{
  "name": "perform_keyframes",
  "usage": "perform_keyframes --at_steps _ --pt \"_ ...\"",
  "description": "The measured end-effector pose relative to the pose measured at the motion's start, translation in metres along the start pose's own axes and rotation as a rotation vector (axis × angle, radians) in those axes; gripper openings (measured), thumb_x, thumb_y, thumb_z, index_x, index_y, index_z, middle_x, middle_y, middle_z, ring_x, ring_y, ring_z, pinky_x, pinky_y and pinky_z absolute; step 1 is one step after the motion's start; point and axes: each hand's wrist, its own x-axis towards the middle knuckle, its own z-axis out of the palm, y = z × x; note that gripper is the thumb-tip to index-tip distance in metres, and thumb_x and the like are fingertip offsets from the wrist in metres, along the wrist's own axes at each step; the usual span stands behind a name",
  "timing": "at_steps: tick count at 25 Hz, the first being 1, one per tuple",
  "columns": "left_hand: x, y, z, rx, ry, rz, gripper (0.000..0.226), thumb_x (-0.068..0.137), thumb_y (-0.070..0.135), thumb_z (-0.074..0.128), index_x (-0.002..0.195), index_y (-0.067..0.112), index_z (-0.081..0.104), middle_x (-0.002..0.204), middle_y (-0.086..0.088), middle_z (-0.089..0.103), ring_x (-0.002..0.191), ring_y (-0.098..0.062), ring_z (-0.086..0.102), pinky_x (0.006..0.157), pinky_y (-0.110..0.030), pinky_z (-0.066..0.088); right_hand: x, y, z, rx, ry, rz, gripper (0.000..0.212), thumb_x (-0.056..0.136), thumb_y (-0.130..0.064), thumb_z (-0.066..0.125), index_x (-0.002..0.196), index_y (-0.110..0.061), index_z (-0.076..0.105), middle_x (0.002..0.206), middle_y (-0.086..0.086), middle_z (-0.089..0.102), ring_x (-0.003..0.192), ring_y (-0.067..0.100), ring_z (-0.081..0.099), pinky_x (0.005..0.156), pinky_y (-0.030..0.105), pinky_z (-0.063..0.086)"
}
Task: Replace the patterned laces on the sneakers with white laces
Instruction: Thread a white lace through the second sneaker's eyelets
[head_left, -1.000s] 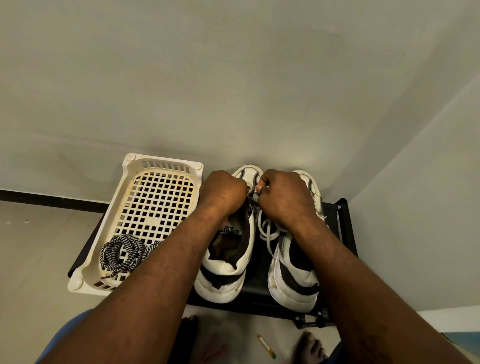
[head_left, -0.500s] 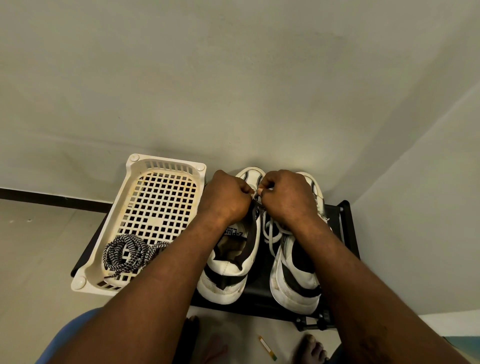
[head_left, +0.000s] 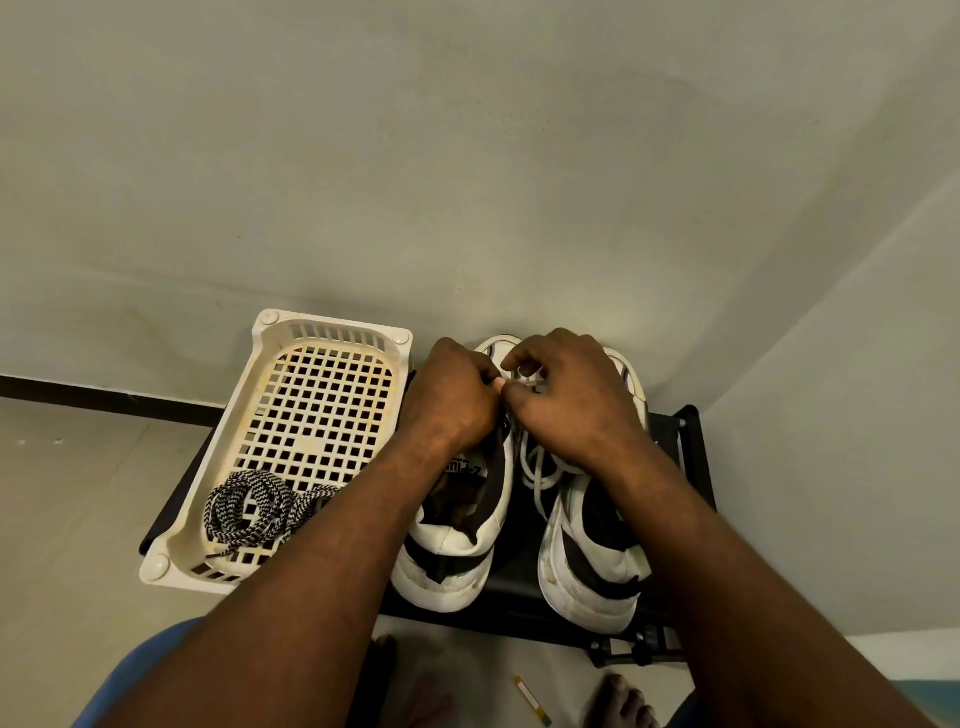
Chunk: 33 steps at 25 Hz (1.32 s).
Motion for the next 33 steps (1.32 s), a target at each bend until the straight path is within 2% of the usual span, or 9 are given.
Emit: perform_keyframes --at_steps 7,11,14,18,21,24,27,31,33 --pt "0.009 -0.005 -0.007 0.016 -0.076 0.049 0.014 0.081 0.018 0.062 0.074 0.024 0.074 0.082 0.001 0.068 0.075 -0.019 0.068 0.065 -0.033 0.052 -0.012 -0.014 0.004 0.005 -0.229 0.103 0.054 0.073 -0.04 0.067 0.12 -0.027 0.043 0.091 -0.004 0.065 0.08 0.017 0.063 0.063 0.033 0.05" --pt "0.011 -0.004 -0.004 0.058 -0.128 0.074 0.02 0.08 0.033 0.052 0.069 0.025 0.066 0.086 -0.006 0.062 0.074 -0.023 0.065 0.065 -0.038 0.053 -0.017 -0.017 0.005 -0.129 -0.324 0.085 0.092 0.07 -0.057 0.077 0.145 -0.028 0.032 0.123 -0.002 0.055 0.102 0.021 0.06 0.08 0.039 0.055" --pt "0.013 -0.005 -0.002 0.112 -0.13 0.097 0.024 0.079 0.039 0.05 0.067 0.024 0.065 0.089 -0.008 0.059 0.079 -0.027 0.066 0.066 -0.036 0.049 -0.017 -0.016 0.014 -0.186 -0.194 0.094 0.068 0.078 -0.035 0.071 0.136 -0.018 0.041 0.107 0.006 0.06 0.096 0.03 0.065 0.07 0.033 0.046" --pt "0.007 -0.003 -0.001 0.193 -0.131 0.145 0.026 0.094 0.033 0.057 0.096 0.015 0.076 0.12 -0.004 0.05 0.101 -0.021 0.061 0.092 -0.039 0.052 0.0 0.004 0.006 0.058 -0.122 0.36 0.04 0.081 -0.021 0.063 0.12 -0.02 0.058 0.099 0.005 0.071 0.093 0.027 0.066 0.07 0.03 0.045" --pt "0.0 0.01 -0.016 0.15 -0.121 0.182 0.035 0.091 0.037 0.054 0.081 0.007 0.07 0.11 -0.009 0.059 0.094 -0.024 0.063 0.087 -0.042 0.053 0.001 0.009 0.009 0.086 -0.135 0.354 0.035 0.082 -0.021 0.066 0.115 -0.023 0.057 0.096 0.002 0.07 0.089 0.023 0.065 0.063 0.028 0.042" --pt "-0.006 0.015 -0.038 -0.053 -0.192 0.127 0.042 0.08 0.039 0.048 0.082 0.006 0.073 0.09 -0.007 0.075 0.086 -0.025 0.071 0.083 -0.047 0.057 0.002 0.012 0.012 0.11 -0.112 0.331 0.033 0.083 -0.021 0.066 0.113 -0.025 0.055 0.093 0.0 0.069 0.084 0.018 0.063 0.06 0.025 0.041" --pt "-0.013 0.021 -0.046 -0.495 -0.257 0.034 0.028 0.093 0.017 0.044 0.082 -0.001 0.063 0.093 -0.011 0.079 0.09 -0.029 0.077 0.092 -0.049 0.06 0.002 0.016 0.013 0.107 -0.105 0.32 0.034 0.083 -0.022 0.067 0.115 -0.026 0.054 0.091 0.0 0.07 0.082 0.017 0.064 0.06 0.026 0.042" --pt "-0.015 0.035 -0.067 -1.11 -0.309 -0.134 0.027 0.096 0.01 0.036 0.073 0.01 0.049 0.07 -0.008 0.063 0.059 -0.024 0.058 0.06 -0.033 0.053 0.001 0.014 0.013 0.101 -0.094 0.291 0.032 0.086 -0.027 0.069 0.114 -0.025 0.055 0.088 0.001 0.07 0.082 0.02 0.066 0.066 0.03 0.05" --pt "-0.015 0.035 -0.071 -0.982 -0.267 -0.155 0.027 0.095 0.014 0.039 0.07 0.01 0.047 0.063 -0.004 0.049 0.054 -0.019 0.039 0.053 -0.028 0.038 -0.001 0.012 0.014 0.074 -0.076 0.267 0.032 0.083 -0.023 0.067 0.113 -0.026 0.057 0.087 0.001 0.069 0.082 0.02 0.066 0.07 0.032 0.053"
